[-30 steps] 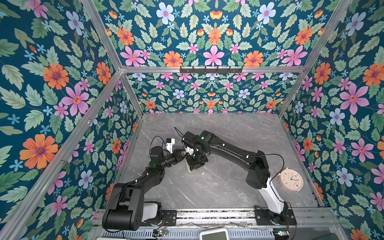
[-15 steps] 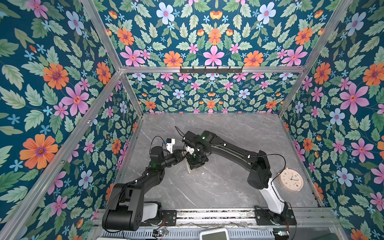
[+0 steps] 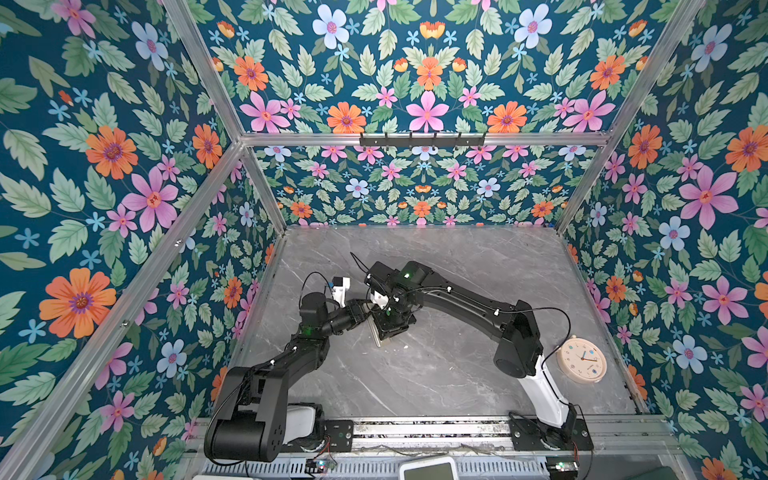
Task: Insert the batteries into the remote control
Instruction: 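Slide the cover onto the compartment with the right gripper and release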
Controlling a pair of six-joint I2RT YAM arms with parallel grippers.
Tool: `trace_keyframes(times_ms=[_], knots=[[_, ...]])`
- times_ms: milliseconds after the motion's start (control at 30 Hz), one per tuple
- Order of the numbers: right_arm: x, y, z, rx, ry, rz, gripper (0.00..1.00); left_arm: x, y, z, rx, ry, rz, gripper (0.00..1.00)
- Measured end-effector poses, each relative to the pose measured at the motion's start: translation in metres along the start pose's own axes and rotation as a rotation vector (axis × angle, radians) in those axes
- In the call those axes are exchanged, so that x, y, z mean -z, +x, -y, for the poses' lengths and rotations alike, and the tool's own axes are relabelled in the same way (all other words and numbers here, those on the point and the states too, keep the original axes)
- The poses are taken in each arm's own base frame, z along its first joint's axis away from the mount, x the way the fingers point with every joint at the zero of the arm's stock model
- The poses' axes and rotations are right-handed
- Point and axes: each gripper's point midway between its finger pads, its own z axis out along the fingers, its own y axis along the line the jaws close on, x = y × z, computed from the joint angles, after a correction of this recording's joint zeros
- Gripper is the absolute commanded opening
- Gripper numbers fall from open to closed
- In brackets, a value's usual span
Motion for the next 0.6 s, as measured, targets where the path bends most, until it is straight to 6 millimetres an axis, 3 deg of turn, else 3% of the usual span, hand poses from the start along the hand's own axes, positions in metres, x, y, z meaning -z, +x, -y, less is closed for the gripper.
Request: trace_keyframes(times_ms=[600], knots=[[-0.0029, -0.0027, 0.0016, -0.021, -0.018, -0.017, 0.15, -0.0011, 0.0004, -0.0018, 0.003, -0.007, 0.001, 0.00]])
